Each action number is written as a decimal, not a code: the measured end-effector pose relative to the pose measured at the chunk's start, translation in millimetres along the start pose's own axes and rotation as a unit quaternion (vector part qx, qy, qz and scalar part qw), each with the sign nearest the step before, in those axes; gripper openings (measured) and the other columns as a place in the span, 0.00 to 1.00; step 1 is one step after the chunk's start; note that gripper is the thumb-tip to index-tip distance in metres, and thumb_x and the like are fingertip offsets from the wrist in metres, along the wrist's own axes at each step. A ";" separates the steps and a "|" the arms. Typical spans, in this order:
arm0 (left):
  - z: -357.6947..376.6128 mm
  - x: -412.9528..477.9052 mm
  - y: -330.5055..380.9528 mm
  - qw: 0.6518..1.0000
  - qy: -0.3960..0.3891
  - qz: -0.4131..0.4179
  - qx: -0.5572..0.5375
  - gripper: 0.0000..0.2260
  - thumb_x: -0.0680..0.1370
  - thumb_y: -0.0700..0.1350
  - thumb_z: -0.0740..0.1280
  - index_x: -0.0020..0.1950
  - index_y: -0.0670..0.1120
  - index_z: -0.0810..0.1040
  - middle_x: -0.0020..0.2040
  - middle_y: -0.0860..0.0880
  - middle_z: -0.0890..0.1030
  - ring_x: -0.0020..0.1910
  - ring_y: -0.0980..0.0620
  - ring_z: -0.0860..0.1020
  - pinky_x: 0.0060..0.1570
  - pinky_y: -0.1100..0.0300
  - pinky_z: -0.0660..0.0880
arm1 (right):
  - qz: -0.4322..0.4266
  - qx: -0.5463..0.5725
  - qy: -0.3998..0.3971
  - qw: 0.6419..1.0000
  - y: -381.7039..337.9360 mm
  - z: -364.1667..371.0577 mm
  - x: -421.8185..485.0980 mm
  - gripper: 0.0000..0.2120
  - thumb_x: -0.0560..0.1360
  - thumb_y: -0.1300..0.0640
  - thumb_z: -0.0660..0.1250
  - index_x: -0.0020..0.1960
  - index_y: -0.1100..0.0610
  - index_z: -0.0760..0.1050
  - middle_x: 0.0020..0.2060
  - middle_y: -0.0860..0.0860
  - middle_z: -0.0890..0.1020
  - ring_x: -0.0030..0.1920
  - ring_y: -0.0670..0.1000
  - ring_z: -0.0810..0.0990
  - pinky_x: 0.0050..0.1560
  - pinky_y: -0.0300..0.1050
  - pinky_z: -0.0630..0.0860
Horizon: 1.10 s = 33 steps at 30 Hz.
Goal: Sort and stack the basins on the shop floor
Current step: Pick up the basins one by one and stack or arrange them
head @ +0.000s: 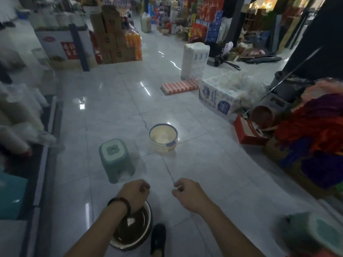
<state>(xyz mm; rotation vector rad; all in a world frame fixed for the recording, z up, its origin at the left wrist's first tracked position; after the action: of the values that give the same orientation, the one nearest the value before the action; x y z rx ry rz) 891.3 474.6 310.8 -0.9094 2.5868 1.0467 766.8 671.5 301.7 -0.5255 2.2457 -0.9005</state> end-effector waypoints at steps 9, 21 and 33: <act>-49.2 287.8 47.7 0.998 -0.049 -0.027 -0.010 0.09 0.81 0.52 0.64 0.60 0.54 0.77 0.53 0.54 0.78 0.50 0.53 0.77 0.46 0.62 0.73 | 0.074 -0.015 0.005 0.997 -18.6 -107.3 239.8 0.15 0.82 0.46 0.68 0.64 0.53 0.77 0.51 0.48 0.79 0.49 0.48 0.80 0.42 0.39 0.74; -101.6 601.1 102.5 0.980 -0.123 -0.114 -0.104 0.10 0.79 0.49 0.69 0.61 0.52 0.77 0.52 0.52 0.81 0.47 0.52 0.83 0.42 0.59 0.80 | 0.145 0.063 -0.001 0.987 16.3 -200.4 536.7 0.10 0.81 0.49 0.69 0.60 0.52 0.78 0.52 0.50 0.82 0.52 0.49 0.82 0.48 0.41 0.76; -38.3 957.1 3.5 0.955 -0.109 -0.265 -0.080 0.15 0.82 0.56 0.62 0.63 0.48 0.74 0.59 0.45 0.78 0.53 0.44 0.79 0.51 0.51 0.79 | 0.264 0.085 -0.069 0.958 130.3 -151.4 889.5 0.07 0.83 0.49 0.64 0.56 0.51 0.77 0.51 0.51 0.84 0.49 0.49 0.82 0.53 0.49 0.81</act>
<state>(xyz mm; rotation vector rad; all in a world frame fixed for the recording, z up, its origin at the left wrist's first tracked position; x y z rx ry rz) 135.7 3.2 -41.7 -1.3426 1.9358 1.1211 17.6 324.1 -84.5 0.0923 2.0066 -0.7372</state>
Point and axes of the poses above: each hand's wrist, its own x-axis towards the middle knuckle, its own z-axis out of the palm, y = z × x, the point moved 5 cm from there along x, towards the middle knuckle
